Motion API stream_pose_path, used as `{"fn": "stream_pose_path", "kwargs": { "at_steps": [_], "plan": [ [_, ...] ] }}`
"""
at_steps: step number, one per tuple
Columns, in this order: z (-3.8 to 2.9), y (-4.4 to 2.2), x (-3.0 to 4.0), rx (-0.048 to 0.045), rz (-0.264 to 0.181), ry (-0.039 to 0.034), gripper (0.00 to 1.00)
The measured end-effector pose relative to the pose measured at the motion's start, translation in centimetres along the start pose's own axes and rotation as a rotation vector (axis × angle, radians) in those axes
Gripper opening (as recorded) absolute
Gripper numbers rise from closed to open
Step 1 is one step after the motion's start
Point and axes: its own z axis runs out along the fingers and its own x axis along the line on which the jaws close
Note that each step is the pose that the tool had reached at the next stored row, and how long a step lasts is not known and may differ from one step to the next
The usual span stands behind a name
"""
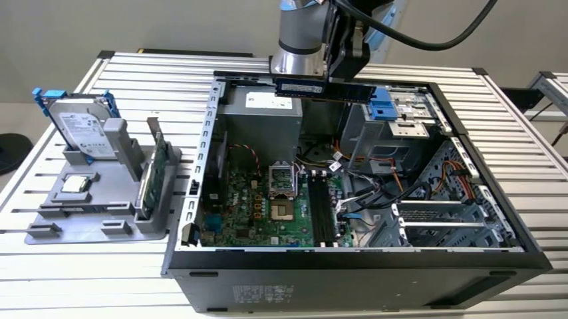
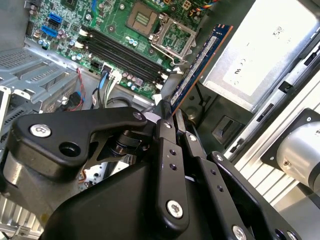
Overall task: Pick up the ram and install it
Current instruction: 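Insert the ram into the slot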
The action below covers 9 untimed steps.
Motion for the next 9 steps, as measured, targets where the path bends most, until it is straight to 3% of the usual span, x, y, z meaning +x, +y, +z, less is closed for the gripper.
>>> {"fn": "stream_pose_path", "kwargs": {
  "at_steps": [9],
  "plan": [
    [0.16, 0.04, 0.02, 0.0000, 0.006, 0.0000, 0.00]
  ]
}}
